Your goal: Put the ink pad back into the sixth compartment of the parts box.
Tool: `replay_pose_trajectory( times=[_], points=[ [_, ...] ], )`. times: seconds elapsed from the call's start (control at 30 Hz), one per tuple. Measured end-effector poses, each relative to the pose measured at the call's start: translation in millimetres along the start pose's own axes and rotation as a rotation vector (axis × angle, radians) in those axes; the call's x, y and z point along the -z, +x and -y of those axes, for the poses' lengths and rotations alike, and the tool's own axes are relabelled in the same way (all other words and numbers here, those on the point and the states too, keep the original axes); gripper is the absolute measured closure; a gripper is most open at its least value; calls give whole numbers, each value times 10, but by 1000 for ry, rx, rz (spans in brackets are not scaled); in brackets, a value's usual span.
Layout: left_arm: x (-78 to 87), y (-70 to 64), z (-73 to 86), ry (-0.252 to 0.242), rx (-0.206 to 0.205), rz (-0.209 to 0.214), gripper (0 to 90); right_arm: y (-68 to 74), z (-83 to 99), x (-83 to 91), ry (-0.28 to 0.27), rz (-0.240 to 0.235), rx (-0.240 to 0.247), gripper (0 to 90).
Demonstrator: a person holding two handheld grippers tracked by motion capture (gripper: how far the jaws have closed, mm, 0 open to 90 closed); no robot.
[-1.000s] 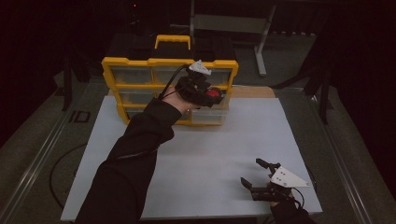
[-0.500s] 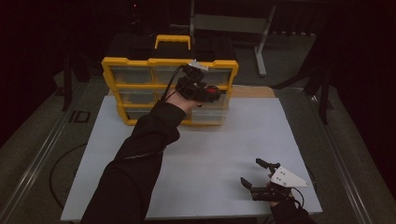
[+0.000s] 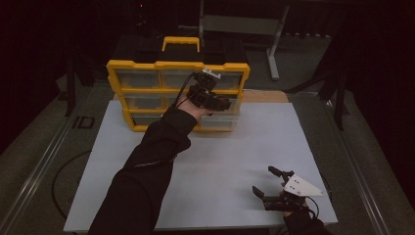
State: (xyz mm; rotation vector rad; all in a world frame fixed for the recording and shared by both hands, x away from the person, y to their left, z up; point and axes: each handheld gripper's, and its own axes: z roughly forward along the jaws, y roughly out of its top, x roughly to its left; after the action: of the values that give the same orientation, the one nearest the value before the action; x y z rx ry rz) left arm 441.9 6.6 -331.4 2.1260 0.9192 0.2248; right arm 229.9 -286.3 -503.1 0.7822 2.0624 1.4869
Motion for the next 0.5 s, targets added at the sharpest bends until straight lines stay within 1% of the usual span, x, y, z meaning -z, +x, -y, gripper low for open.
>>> replay_pose_trajectory(
  times=[0.07,0.13,0.17,0.2,0.23,0.3,0.33,0.37,0.4,0.43,0.47,0.5],
  points=[
    [-17,2,3,1,6,5,304,0,0,-2,-1,-1,1,102],
    [-25,-2,4,3,0,0,304,-1,2,-2,0,0,2,102],
    [-31,-8,6,10,-12,-2,303,-3,4,-1,2,-1,0,102],
    [-31,-8,6,10,-12,-2,303,-3,4,-1,2,-1,0,102],
    [-38,-16,7,14,-20,-14,302,-4,4,0,3,0,0,102],
    [-34,-19,6,12,-20,-22,300,-5,5,0,2,-1,1,102],
    [-31,-18,6,-2,-6,-18,288,-4,5,-2,2,-1,0,102],
    [-23,-11,1,-2,5,3,201,-4,5,-2,2,0,0,102],
    [-23,-11,1,-2,5,3,158,-5,5,-1,3,0,0,102],
    [-19,-17,3,1,-3,4,158,-5,5,-1,3,0,0,102],
    [-14,-18,8,-6,-1,9,126,-5,6,-1,4,-1,-1,102],
    [-17,-13,11,0,-3,20,80,-4,7,-3,3,-1,0,102]
  ],
)
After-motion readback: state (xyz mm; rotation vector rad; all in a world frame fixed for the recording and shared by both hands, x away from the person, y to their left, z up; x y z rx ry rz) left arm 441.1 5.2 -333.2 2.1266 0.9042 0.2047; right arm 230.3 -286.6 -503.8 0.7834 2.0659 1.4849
